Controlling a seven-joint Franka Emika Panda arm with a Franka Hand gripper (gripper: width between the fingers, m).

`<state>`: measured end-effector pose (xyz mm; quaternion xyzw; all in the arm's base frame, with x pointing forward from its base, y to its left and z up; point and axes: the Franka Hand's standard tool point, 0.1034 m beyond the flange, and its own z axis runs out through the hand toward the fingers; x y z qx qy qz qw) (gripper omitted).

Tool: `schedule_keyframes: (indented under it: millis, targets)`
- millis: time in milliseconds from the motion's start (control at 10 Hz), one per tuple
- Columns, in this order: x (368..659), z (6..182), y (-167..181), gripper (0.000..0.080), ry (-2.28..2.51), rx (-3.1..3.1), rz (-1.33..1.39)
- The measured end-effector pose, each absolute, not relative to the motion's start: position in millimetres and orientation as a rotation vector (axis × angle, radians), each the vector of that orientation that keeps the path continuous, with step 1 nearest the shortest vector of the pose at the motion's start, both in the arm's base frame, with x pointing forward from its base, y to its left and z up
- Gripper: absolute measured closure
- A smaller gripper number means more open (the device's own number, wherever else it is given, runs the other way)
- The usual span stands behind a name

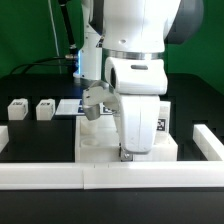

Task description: Assemble square table

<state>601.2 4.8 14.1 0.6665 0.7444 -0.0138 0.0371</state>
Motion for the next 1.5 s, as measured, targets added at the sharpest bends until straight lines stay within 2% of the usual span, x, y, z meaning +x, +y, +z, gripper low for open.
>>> schedule_keyframes:
  millis: [100, 300, 400, 700, 1000, 1200, 1500]
  targets:
    - [601, 14.0, 5, 0.0739, 2.337, 1.976, -0.056]
    - [600, 13.0, 58, 0.0739, 2.460, 1.847, -0.062]
    - [606, 14.3, 71, 0.0739, 2.509, 1.791, -0.101]
    - [610, 13.4, 67, 0.0739, 2.648, 1.560, -0.175]
    - [602, 12.0, 64, 0.0739, 2.768, 1.393, -0.217]
    - [595, 11.6, 82, 0.0739, 2.875, 1.214, -0.229]
    - [586, 11.3, 75, 0.0739, 2.963, 1.000, -0.197]
